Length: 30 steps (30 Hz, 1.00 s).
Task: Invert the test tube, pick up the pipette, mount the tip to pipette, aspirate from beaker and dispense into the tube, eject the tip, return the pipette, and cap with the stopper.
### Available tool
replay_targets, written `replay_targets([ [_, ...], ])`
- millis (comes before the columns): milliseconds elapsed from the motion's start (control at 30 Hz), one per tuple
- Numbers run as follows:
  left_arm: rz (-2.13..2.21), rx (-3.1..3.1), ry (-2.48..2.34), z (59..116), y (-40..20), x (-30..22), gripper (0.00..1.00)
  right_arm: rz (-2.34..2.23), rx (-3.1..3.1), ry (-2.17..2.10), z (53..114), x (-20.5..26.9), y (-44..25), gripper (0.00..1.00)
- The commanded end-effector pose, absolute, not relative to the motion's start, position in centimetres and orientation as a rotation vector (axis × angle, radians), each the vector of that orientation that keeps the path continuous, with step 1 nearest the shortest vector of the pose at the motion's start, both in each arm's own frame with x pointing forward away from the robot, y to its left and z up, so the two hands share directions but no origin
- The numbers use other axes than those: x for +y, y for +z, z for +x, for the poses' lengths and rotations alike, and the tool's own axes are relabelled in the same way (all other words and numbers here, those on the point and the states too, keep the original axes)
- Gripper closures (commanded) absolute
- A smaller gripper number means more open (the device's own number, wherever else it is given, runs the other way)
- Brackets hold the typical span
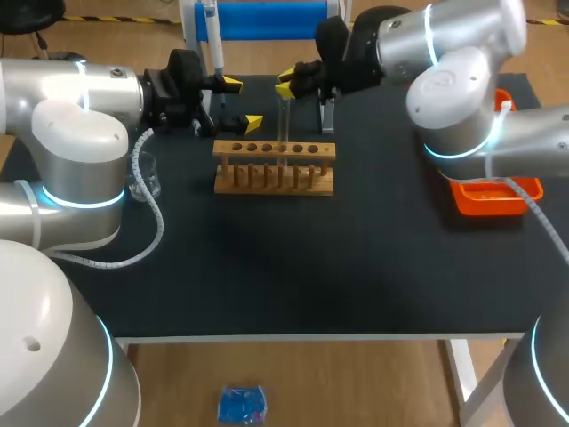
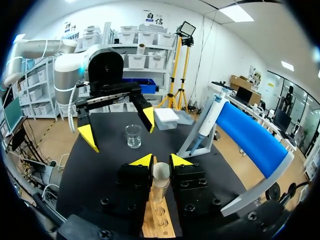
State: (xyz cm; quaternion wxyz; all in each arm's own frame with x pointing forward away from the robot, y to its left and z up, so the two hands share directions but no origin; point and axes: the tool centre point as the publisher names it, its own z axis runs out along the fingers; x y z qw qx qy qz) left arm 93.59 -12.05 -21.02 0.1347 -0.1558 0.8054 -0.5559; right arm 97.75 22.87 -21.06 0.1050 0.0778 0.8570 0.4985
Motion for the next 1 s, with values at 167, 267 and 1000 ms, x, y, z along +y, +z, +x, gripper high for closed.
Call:
replay_targets([
  [167, -0.45, 2.331, -1.613, 93.6, -21.1, -12.0, 0.0, 0.233, 2.525, 1.477, 98.8, 23.5, -21.7, 1.0],
  [267, -0.45, 2.331, -1.613, 93.6, -21.1, -12.0, 0.0, 0.237, 2.528, 1.475, 98.8, 23.4, -22.1, 1.0],
  [1000, -0.45, 2.331, -1.613, 93.6, -21.1, -12.0, 0.0, 0.25, 2.516, 1.493, 98.9, 23.3, -22.0, 1.0],
])
